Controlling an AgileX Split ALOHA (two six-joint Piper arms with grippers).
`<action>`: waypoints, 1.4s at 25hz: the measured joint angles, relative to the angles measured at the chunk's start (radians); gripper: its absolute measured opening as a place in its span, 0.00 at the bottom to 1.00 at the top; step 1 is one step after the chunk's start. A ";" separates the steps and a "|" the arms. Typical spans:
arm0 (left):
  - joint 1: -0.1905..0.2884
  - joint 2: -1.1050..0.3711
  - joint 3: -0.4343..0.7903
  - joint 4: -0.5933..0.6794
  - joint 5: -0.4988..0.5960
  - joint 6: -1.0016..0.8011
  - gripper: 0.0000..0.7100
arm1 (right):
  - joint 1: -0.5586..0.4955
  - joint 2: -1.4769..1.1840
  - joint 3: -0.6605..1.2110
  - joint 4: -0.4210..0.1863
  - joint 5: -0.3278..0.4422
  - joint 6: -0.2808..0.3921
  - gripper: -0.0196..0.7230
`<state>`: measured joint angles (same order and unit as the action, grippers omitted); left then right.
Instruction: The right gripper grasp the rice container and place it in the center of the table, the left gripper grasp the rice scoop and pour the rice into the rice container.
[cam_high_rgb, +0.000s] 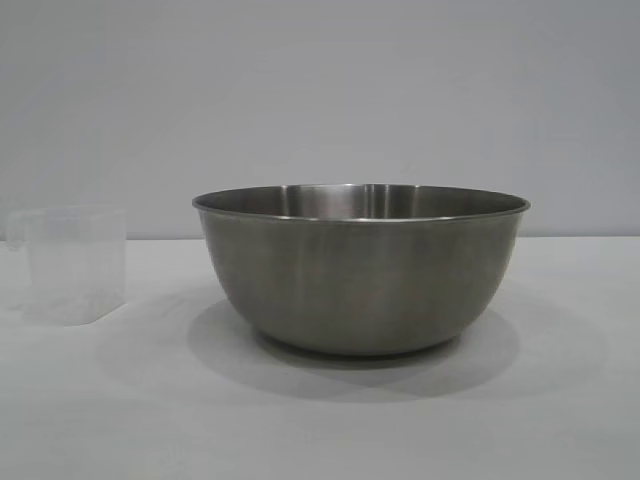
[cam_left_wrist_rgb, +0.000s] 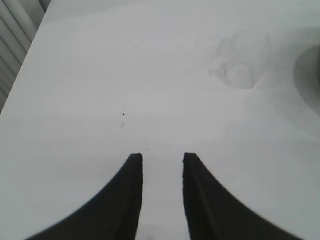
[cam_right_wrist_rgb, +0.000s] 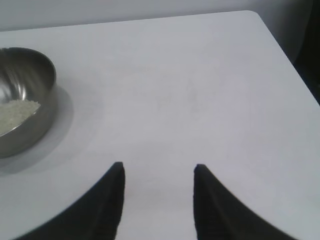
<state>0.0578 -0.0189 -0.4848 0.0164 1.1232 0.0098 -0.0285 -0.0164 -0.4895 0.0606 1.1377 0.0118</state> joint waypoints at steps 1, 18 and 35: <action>0.000 0.000 0.000 0.000 0.000 0.000 0.23 | -0.002 0.000 0.000 0.000 0.000 0.000 0.44; 0.000 0.000 0.000 0.000 0.000 0.000 0.23 | -0.002 0.000 0.000 0.006 0.000 -0.028 0.44; 0.000 0.000 0.000 0.000 0.000 0.000 0.23 | -0.002 0.000 0.000 0.010 0.000 -0.042 0.44</action>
<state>0.0578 -0.0189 -0.4848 0.0164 1.1232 0.0098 -0.0302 -0.0164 -0.4895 0.0708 1.1377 -0.0305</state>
